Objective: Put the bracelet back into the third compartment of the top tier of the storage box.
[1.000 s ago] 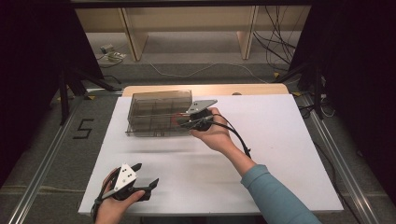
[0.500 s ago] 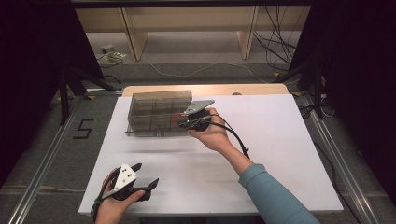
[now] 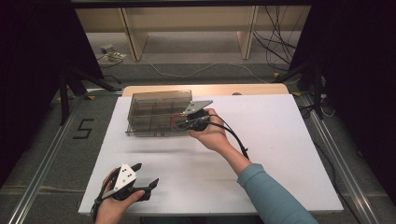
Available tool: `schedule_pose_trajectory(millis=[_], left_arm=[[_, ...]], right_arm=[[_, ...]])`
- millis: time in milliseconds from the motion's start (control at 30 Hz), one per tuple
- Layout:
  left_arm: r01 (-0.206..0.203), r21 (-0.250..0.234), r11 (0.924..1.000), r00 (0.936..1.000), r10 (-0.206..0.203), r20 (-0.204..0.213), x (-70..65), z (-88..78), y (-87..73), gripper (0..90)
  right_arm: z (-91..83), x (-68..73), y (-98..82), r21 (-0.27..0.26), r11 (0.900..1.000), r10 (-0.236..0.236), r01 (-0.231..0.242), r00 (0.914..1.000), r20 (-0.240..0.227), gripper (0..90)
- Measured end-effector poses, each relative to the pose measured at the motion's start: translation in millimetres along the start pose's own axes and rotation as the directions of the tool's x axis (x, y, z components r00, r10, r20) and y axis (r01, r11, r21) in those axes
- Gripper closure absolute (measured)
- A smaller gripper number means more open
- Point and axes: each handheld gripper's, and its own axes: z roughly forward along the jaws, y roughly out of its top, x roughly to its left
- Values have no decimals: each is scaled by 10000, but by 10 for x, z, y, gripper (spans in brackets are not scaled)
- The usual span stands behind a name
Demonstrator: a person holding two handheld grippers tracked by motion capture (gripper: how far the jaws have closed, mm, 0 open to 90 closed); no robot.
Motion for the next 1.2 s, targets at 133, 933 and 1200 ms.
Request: schedule_pose_trajectory(millis=[133, 933, 1200], left_arm=[[3, -7, 10000, 10000, -3, 1, -1, -1, 1, 175], [-18, 54, 10000, 10000, 18, 12, -10, 8, -1, 175], [22, 68, 10000, 10000, -22, -32, -1, 3, -6, 175]], right_arm=[[11, 0, -2, 41, 10000, 31, -31, 10000, 23, 877], [-343, -41, -37, -212, 9986, 506, -490, 9951, 850, 492], [-466, -56, -82, -288, 9976, 647, -624, 9940, 880, 384]])
